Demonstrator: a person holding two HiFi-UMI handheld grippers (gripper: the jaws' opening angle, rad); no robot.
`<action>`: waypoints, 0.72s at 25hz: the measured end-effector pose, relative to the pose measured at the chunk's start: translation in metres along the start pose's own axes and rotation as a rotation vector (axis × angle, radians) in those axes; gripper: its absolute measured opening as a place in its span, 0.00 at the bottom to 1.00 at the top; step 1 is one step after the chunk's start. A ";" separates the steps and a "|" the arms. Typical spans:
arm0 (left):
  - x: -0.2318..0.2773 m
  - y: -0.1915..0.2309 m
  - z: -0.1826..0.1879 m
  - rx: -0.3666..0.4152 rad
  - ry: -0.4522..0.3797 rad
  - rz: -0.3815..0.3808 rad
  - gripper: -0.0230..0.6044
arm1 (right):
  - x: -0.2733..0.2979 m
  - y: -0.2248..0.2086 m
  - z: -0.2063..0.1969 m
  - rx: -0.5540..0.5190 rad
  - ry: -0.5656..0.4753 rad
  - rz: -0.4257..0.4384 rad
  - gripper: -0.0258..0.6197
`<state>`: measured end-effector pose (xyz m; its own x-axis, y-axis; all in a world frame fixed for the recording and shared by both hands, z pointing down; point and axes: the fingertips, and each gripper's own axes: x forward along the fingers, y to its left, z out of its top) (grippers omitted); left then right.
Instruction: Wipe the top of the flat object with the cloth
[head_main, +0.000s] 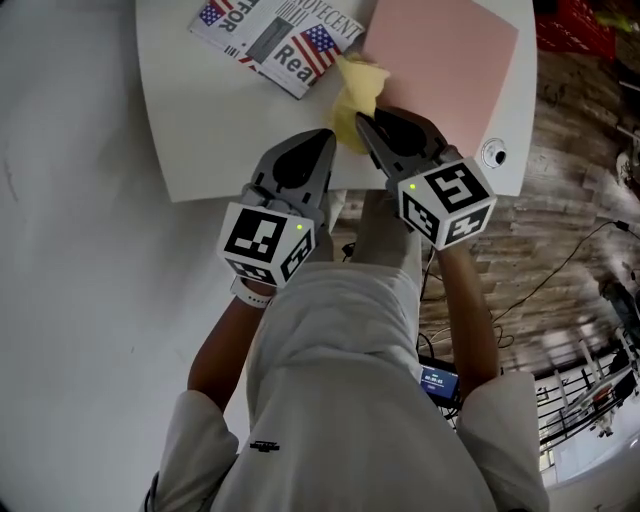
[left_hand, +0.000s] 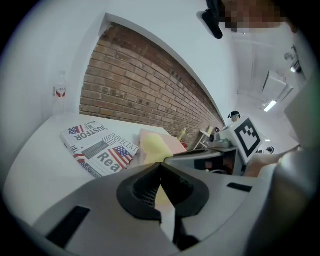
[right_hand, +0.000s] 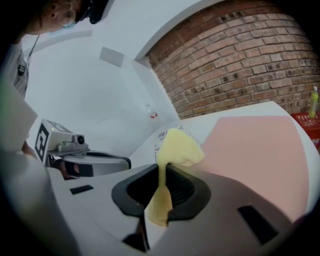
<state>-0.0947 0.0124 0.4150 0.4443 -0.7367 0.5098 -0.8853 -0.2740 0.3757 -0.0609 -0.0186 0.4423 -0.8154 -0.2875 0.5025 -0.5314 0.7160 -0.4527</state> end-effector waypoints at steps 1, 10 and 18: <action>0.002 -0.001 -0.002 0.000 0.005 -0.002 0.07 | 0.003 -0.005 -0.008 0.019 0.031 -0.012 0.12; 0.020 -0.009 -0.012 0.012 0.034 -0.018 0.07 | -0.004 -0.040 -0.032 0.060 0.128 -0.097 0.13; 0.036 -0.017 -0.015 0.033 0.055 -0.039 0.07 | -0.022 -0.056 -0.040 0.081 0.134 -0.150 0.13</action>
<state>-0.0617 -0.0004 0.4387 0.4848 -0.6902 0.5372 -0.8707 -0.3231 0.3707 -0.0034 -0.0270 0.4863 -0.6906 -0.2958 0.6600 -0.6656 0.6168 -0.4201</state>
